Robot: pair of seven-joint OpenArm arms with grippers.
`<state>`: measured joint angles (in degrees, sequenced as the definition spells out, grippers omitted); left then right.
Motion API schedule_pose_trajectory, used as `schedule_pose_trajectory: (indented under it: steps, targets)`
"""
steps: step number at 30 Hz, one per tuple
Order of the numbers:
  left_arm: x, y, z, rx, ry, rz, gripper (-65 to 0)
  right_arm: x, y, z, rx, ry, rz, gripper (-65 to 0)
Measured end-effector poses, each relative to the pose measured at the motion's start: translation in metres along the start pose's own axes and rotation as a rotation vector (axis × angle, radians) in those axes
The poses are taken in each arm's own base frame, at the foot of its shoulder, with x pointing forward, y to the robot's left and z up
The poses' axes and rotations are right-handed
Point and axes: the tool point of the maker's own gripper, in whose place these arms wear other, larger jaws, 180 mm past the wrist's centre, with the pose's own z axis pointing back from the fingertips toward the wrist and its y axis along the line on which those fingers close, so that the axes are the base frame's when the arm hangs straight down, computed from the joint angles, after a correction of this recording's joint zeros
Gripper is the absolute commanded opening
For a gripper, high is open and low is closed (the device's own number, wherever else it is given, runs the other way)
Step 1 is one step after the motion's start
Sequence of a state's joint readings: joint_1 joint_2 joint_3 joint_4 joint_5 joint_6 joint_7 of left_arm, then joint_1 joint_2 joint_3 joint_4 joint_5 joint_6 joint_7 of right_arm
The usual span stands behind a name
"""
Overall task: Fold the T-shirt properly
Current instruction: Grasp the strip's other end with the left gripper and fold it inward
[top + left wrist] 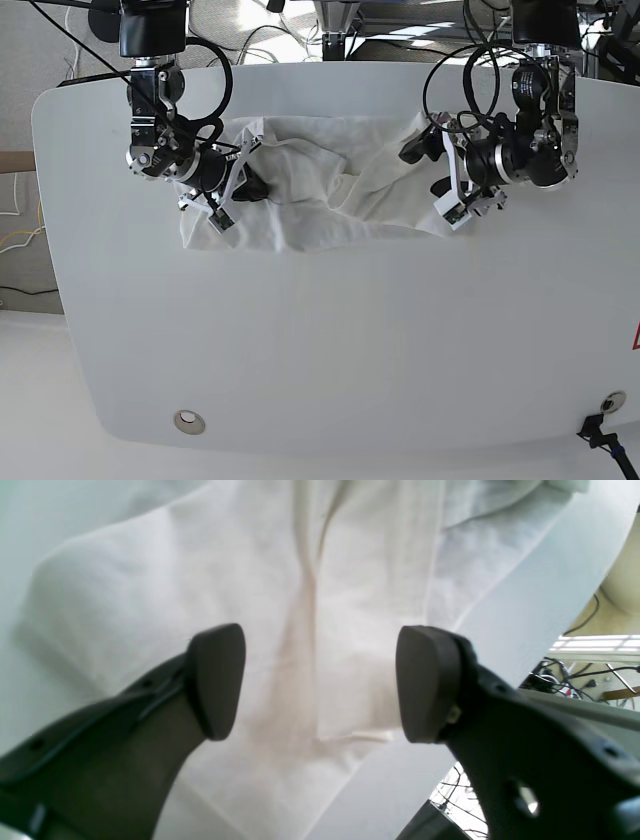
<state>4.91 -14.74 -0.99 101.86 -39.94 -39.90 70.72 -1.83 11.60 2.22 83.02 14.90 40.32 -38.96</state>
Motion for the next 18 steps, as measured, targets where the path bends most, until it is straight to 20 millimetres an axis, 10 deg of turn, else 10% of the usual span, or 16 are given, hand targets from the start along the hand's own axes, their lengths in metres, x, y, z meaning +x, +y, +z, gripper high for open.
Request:
schedule_pose_trajectory:
  steps: [11, 18]
  targets:
    - [0.020, -0.065, -0.037, -0.165, -0.030, -0.033, -20.4, 0.000, 0.000, 0.000, 0.000, 0.000, 0.001, -65.0]
    - [0.071, -0.089, -0.047, -0.224, -0.144, -0.070, -20.4, 0.000, 0.000, 0.000, 0.001, 0.001, 0.001, -65.0]
